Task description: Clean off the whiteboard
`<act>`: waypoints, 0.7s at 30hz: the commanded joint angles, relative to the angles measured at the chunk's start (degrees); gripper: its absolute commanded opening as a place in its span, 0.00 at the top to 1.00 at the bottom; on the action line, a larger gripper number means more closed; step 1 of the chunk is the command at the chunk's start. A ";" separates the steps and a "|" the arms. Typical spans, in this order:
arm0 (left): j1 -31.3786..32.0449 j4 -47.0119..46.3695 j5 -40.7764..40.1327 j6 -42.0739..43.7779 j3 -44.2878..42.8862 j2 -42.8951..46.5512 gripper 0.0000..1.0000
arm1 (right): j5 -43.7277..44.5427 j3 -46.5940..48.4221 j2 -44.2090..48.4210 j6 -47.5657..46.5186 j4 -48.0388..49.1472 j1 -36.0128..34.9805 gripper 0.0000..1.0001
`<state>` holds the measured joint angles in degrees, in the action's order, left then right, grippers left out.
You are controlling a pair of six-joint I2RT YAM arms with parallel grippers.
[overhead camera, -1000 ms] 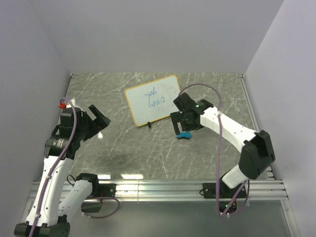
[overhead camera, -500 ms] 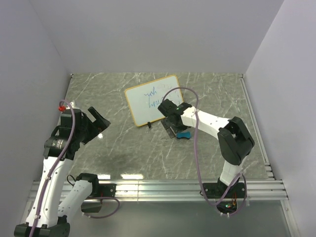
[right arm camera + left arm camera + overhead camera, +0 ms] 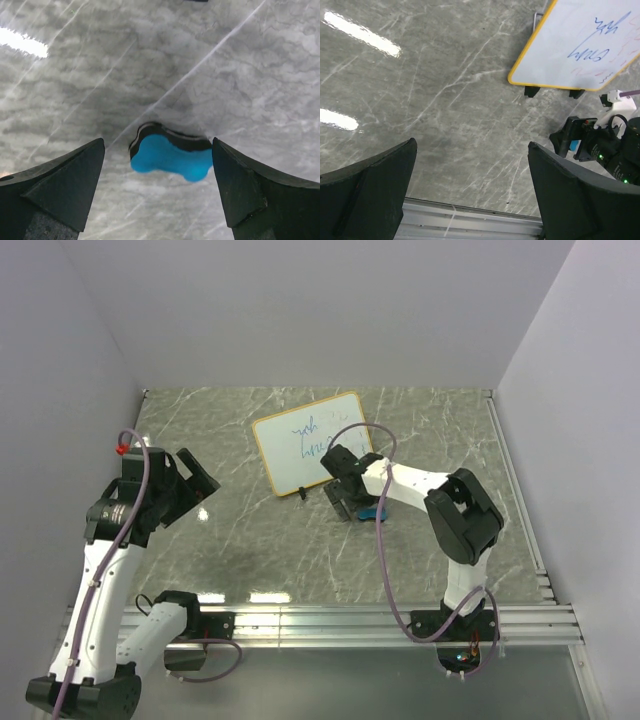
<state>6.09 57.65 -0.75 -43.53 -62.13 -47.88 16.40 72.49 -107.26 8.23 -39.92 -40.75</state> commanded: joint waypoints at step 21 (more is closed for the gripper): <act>0.94 -8.69 2.95 2.31 -4.14 -5.21 0.01 | -3.05 -4.90 1.18 10.29 0.28 6.03 0.35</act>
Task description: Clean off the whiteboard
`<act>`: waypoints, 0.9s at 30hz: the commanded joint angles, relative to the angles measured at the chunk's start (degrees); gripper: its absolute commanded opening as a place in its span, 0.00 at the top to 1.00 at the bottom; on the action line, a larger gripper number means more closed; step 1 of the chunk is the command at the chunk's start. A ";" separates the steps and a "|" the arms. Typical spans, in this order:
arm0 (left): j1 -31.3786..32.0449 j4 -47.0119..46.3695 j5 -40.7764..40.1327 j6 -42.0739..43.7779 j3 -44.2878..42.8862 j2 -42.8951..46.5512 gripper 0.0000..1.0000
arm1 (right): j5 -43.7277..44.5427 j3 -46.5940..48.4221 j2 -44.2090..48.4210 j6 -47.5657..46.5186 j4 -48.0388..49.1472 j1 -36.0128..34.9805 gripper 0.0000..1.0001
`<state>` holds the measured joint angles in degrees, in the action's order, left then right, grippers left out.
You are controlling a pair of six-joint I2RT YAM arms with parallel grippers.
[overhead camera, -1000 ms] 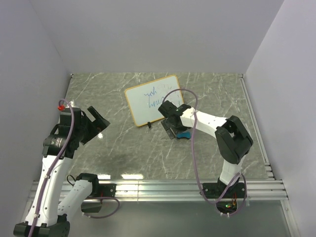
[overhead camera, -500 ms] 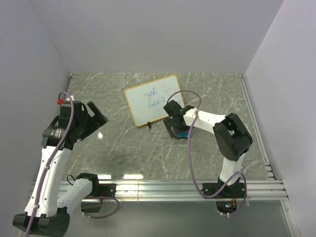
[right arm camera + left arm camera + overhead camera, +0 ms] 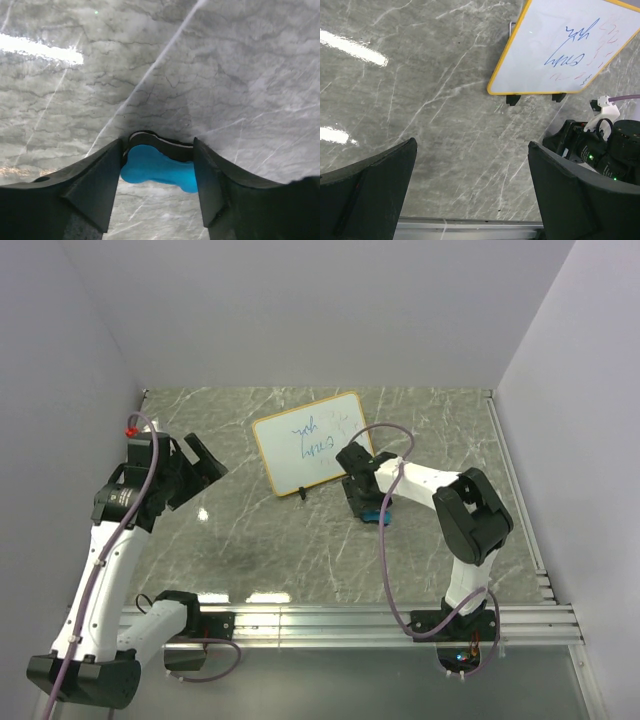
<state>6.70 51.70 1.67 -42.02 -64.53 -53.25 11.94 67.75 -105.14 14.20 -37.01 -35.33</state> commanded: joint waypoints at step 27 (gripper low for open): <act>2.35 0.68 -5.10 -0.87 4.06 9.83 0.01 | -6.68 3.63 13.55 12.88 -3.23 15.21 0.01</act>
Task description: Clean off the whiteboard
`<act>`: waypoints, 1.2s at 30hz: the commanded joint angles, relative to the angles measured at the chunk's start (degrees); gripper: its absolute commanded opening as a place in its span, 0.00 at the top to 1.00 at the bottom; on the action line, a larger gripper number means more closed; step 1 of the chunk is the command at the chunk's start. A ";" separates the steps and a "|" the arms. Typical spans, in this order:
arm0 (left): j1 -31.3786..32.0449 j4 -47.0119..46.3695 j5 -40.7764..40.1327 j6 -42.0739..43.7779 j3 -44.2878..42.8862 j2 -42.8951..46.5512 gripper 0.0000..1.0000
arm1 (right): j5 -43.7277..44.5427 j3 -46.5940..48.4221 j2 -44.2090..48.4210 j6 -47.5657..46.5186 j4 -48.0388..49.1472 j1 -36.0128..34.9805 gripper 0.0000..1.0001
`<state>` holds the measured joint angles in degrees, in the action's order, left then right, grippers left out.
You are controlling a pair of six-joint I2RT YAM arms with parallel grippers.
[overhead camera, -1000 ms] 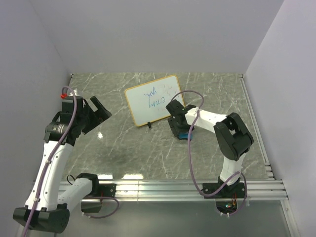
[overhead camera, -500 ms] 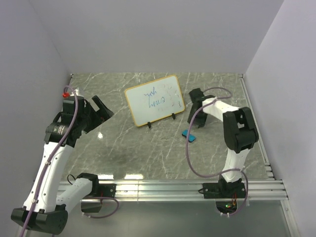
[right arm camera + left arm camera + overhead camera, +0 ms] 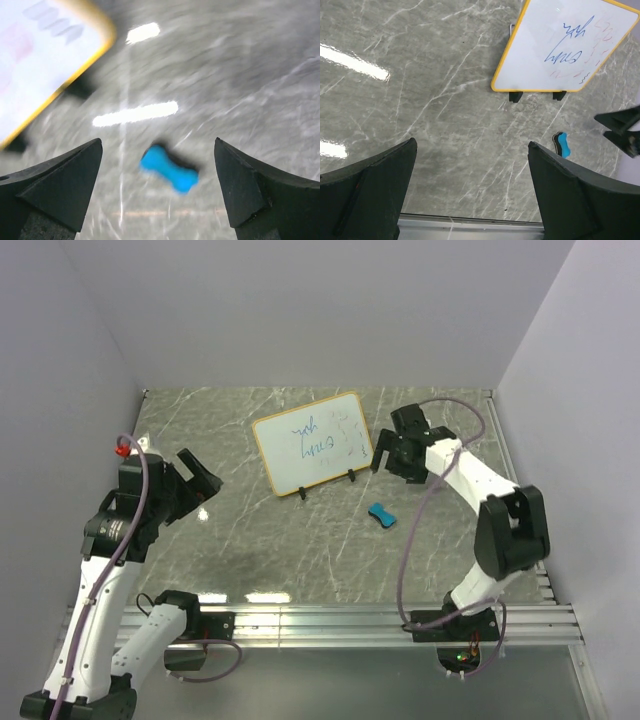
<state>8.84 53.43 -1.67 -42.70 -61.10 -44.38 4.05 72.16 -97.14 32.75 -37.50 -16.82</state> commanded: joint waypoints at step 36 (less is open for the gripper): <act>0.21 -1.92 1.15 0.25 4.06 5.27 0.00 | 2.54 -14.95 3.19 -12.63 8.93 -9.02 0.09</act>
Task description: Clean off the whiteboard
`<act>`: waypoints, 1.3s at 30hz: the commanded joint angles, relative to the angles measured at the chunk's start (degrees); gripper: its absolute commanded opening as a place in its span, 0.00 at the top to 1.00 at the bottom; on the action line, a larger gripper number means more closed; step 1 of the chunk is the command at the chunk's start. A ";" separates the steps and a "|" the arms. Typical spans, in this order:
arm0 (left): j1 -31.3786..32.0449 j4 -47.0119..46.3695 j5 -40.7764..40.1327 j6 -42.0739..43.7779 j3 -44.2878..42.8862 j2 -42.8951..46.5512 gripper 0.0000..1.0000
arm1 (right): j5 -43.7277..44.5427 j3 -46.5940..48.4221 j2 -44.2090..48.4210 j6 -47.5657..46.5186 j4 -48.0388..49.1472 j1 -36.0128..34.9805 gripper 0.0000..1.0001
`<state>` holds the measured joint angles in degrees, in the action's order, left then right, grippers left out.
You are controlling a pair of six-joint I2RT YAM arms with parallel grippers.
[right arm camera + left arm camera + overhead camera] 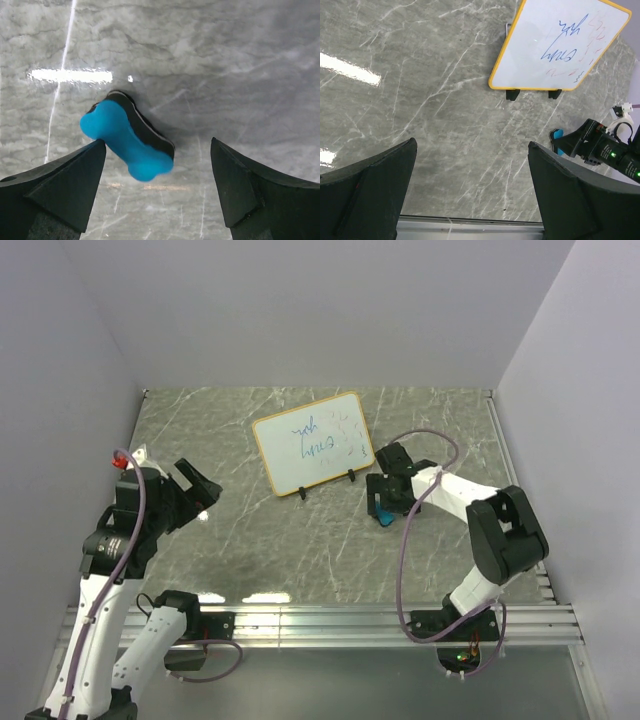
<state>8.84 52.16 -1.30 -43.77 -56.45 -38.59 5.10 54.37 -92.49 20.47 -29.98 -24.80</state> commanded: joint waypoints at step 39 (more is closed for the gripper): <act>-7.34 -52.05 33.35 5.27 2.74 -37.60 0.03 | -9.40 29.13 3.10 8.54 -6.59 -3.94 1.00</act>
<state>3.79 12.23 21.61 -38.76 -53.69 -73.78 -0.34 82.41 -91.59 27.24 -36.21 -28.53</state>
